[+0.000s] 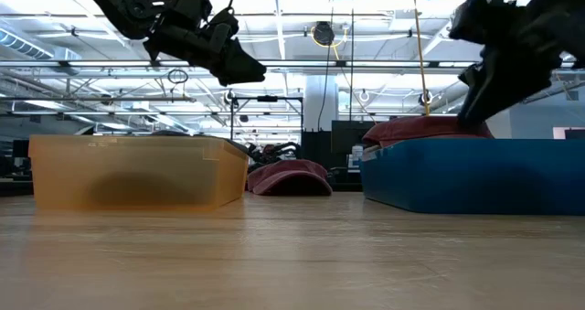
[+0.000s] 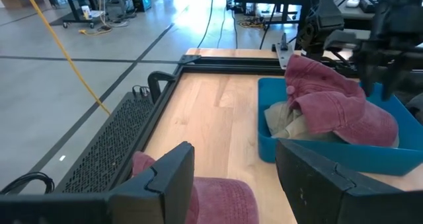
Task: Pick & Place hat
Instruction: Put the right red cap into the blue bin
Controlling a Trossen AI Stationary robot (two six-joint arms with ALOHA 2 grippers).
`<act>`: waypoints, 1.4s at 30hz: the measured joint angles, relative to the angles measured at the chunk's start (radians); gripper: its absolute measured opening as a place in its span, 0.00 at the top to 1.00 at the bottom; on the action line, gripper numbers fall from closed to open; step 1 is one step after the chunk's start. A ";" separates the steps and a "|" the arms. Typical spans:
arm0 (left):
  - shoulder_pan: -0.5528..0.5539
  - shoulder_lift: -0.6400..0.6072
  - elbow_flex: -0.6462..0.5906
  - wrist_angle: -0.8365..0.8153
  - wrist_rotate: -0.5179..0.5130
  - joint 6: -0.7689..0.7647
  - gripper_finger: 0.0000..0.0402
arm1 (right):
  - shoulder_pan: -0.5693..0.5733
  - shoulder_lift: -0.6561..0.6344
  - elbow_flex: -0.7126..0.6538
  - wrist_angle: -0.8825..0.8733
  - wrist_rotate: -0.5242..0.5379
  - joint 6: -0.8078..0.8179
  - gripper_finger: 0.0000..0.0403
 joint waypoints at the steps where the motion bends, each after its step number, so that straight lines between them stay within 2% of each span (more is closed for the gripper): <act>1: -0.002 0.000 0.000 0.000 0.000 0.000 0.47 | 0.000 0.007 0.000 -0.017 0.003 0.007 0.76; 8: -0.012 0.000 0.000 0.002 -0.001 0.002 0.47 | -0.003 0.041 -0.022 -0.006 0.052 0.008 0.81; 12: -0.013 0.000 0.000 0.002 -0.001 0.003 0.47 | -0.016 0.052 -0.106 0.117 0.054 0.007 0.84; 19: -0.013 0.000 0.000 0.002 -0.002 0.010 0.47 | -0.042 0.058 -0.277 0.386 -0.004 0.017 0.86; 24: -0.013 0.000 0.000 0.003 -0.002 0.020 0.47 | -0.048 0.059 -0.333 0.395 -0.050 0.089 0.86; 28: -0.013 0.000 0.000 0.003 -0.002 0.022 0.47 | -0.048 0.059 -0.344 0.399 -0.082 0.114 0.86; 32: -0.013 0.000 0.000 0.003 -0.002 0.022 0.47 | -0.047 0.035 -0.339 0.465 -0.089 0.065 0.86; 42: -0.013 0.000 0.000 0.003 -0.002 0.021 0.47 | -0.047 -0.156 -0.250 0.440 -0.104 -0.057 0.86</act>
